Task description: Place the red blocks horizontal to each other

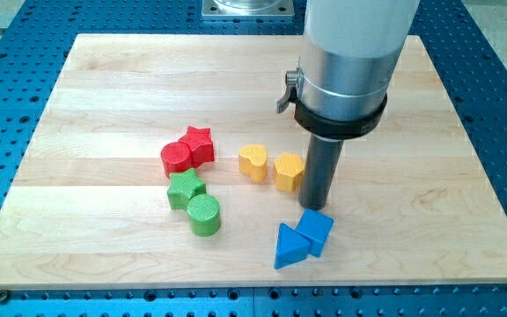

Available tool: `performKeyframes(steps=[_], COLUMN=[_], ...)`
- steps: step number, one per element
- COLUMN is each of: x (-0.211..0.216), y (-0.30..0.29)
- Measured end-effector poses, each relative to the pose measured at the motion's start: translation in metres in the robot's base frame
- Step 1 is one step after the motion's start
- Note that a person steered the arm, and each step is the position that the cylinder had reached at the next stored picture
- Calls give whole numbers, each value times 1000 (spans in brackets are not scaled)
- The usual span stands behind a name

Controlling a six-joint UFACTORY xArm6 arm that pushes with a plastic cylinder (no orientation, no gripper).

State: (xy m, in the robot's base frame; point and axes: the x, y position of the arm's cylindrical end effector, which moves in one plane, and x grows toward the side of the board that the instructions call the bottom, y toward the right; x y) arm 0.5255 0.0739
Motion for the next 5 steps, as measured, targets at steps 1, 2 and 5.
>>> performKeyframes(steps=[1,2,5], x=[-13,-19,15], y=[-3,-17,-80])
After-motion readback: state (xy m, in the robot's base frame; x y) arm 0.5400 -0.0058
